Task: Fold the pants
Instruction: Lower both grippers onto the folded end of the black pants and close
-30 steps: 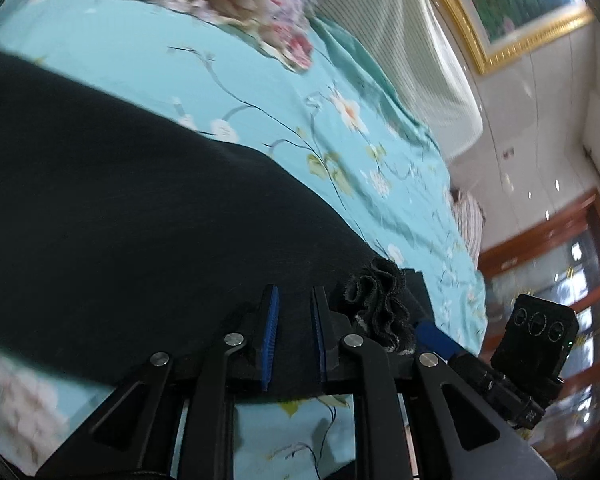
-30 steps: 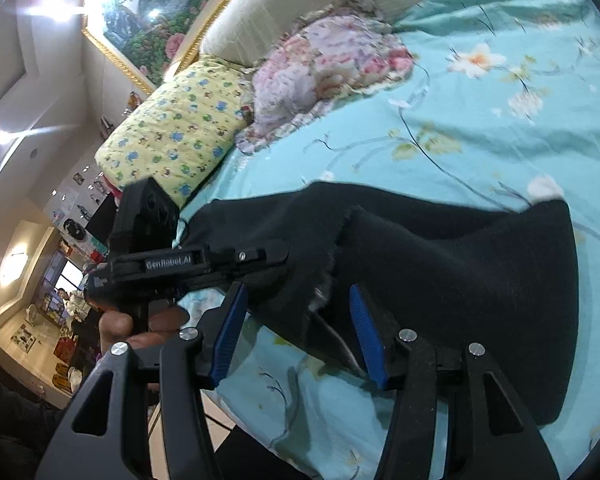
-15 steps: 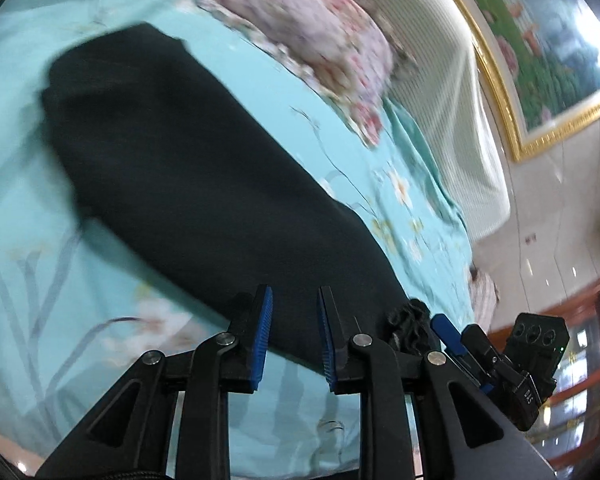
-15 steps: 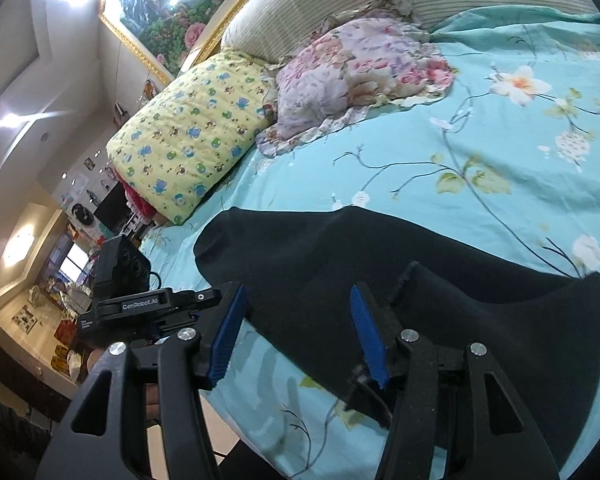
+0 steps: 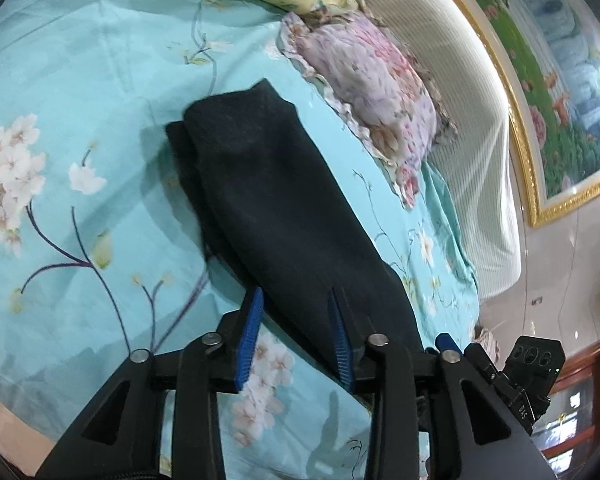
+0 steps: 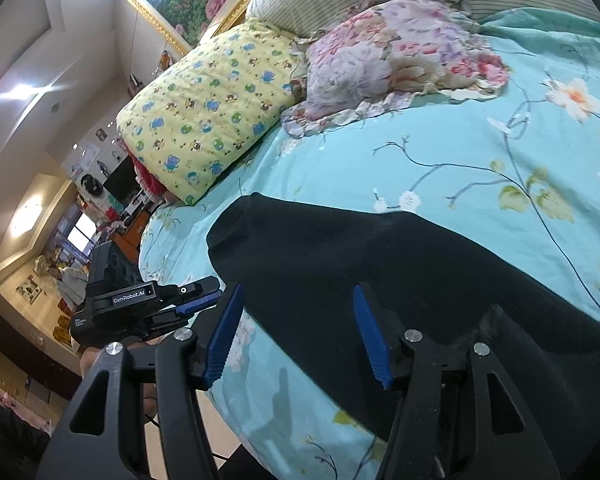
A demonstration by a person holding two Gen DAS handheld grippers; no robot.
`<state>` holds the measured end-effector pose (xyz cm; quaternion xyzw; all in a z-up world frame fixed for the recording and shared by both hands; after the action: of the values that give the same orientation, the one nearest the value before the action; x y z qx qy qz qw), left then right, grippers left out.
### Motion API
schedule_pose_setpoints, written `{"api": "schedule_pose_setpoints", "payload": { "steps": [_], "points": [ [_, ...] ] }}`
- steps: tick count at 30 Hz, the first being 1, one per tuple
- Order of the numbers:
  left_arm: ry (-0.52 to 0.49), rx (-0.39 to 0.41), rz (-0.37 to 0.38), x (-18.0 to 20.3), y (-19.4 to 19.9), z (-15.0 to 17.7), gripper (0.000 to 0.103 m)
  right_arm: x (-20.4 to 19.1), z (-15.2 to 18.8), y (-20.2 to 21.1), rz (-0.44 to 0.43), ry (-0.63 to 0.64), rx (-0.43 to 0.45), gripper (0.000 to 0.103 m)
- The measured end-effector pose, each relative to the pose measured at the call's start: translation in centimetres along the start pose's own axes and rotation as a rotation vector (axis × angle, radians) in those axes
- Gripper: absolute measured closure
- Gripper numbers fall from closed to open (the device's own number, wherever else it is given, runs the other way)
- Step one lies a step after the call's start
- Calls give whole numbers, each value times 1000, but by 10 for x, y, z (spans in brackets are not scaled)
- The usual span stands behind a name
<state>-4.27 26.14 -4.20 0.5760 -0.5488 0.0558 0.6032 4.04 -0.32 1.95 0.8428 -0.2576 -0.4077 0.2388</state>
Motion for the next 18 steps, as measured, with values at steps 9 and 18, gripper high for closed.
{"api": "schedule_pose_setpoints", "payload": {
  "steps": [9,18],
  "points": [
    [74,9,-12,-20,-1,-14,67,-13,-25,-29,-10,50,-53,42],
    [112,33,-28,-31,-1,-34,59,-27,-60,-75,-17,139,-134,38]
  ]
}}
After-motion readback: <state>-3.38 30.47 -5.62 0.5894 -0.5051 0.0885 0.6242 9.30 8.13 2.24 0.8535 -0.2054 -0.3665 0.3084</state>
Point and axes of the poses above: each gripper's, at about its wrist camera, not at the fingertips, and y roughly against the way its jaws point, x to its right, z to its underside, the point moved 2 cm from there along -y, roughly the way its jaws point, and after that the axes turned 6 degrees about -x, right-handed, at the moved point
